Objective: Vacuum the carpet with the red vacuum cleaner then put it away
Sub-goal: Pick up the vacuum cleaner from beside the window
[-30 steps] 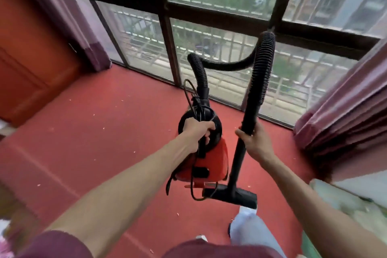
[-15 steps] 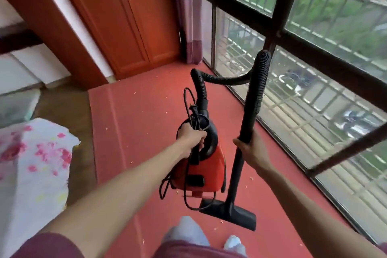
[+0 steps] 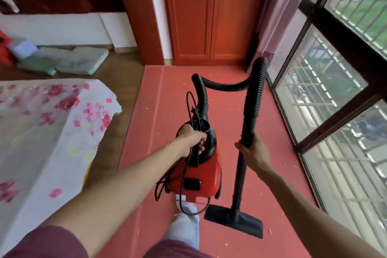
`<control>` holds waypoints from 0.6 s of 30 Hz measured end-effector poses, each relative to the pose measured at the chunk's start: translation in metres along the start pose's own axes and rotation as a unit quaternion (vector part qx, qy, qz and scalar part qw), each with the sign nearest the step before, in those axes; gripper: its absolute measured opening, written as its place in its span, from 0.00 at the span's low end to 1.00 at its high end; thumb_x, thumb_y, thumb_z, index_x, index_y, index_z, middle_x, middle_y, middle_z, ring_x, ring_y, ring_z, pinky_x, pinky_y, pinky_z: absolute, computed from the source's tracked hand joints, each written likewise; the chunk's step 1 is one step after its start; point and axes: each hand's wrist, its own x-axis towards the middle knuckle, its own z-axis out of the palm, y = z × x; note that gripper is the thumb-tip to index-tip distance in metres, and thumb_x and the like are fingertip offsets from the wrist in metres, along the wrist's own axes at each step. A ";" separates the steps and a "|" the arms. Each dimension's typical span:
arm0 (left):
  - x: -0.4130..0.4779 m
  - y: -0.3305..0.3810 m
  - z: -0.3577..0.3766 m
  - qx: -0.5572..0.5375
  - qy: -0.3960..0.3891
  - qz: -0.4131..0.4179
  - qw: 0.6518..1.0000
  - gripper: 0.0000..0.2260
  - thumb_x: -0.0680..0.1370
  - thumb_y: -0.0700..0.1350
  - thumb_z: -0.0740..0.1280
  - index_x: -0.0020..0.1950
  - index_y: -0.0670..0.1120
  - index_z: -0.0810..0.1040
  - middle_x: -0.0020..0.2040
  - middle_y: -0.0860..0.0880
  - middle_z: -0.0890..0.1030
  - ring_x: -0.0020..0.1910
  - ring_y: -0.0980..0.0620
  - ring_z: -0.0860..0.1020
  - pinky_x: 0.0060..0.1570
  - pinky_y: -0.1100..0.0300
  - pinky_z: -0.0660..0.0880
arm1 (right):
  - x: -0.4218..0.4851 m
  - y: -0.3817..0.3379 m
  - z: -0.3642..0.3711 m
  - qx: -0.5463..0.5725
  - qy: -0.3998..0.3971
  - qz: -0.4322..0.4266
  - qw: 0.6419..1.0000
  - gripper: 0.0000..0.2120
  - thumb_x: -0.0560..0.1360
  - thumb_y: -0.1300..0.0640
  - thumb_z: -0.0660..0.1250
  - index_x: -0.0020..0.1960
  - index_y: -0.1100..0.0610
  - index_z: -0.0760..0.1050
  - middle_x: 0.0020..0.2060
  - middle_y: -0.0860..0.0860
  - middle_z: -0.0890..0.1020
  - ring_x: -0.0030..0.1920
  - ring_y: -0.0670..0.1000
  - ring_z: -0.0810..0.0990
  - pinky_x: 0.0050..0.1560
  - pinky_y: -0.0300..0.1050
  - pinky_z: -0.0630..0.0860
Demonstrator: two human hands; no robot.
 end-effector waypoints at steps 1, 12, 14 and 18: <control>0.017 0.006 -0.007 -0.005 -0.001 -0.006 1.000 0.05 0.72 0.31 0.67 0.41 0.40 0.75 0.29 0.44 0.73 0.25 0.47 0.73 0.33 0.54 0.74 | 0.019 -0.008 0.008 0.000 -0.002 -0.002 1.000 0.16 0.73 0.60 0.73 0.58 0.59 0.73 0.47 0.55 0.82 0.47 0.57 0.79 0.44 0.47 0.72; 0.187 0.105 -0.112 -0.020 0.010 -0.017 1.000 0.07 0.73 0.31 0.67 0.44 0.42 0.74 0.31 0.44 0.74 0.26 0.47 0.74 0.31 0.56 0.73 | 0.200 -0.111 0.099 0.042 -0.002 0.030 0.999 0.12 0.74 0.60 0.71 0.54 0.58 0.72 0.44 0.53 0.80 0.44 0.55 0.78 0.45 0.47 0.73; 0.212 0.127 -0.129 -0.015 0.017 -0.015 1.000 0.07 0.73 0.31 0.67 0.44 0.42 0.74 0.30 0.45 0.75 0.26 0.47 0.74 0.32 0.56 0.73 | 0.226 -0.128 0.113 0.073 0.001 0.038 0.997 0.10 0.74 0.60 0.71 0.53 0.58 0.73 0.43 0.52 0.80 0.43 0.55 0.79 0.42 0.46 0.71; 0.265 0.174 -0.157 0.007 0.028 -0.007 1.000 0.08 0.73 0.31 0.66 0.42 0.43 0.73 0.30 0.44 0.75 0.27 0.47 0.74 0.33 0.56 0.73 | 0.288 -0.162 0.143 0.111 -0.004 0.046 0.993 0.09 0.74 0.60 0.71 0.53 0.59 0.74 0.42 0.51 0.80 0.43 0.55 0.78 0.42 0.44 0.70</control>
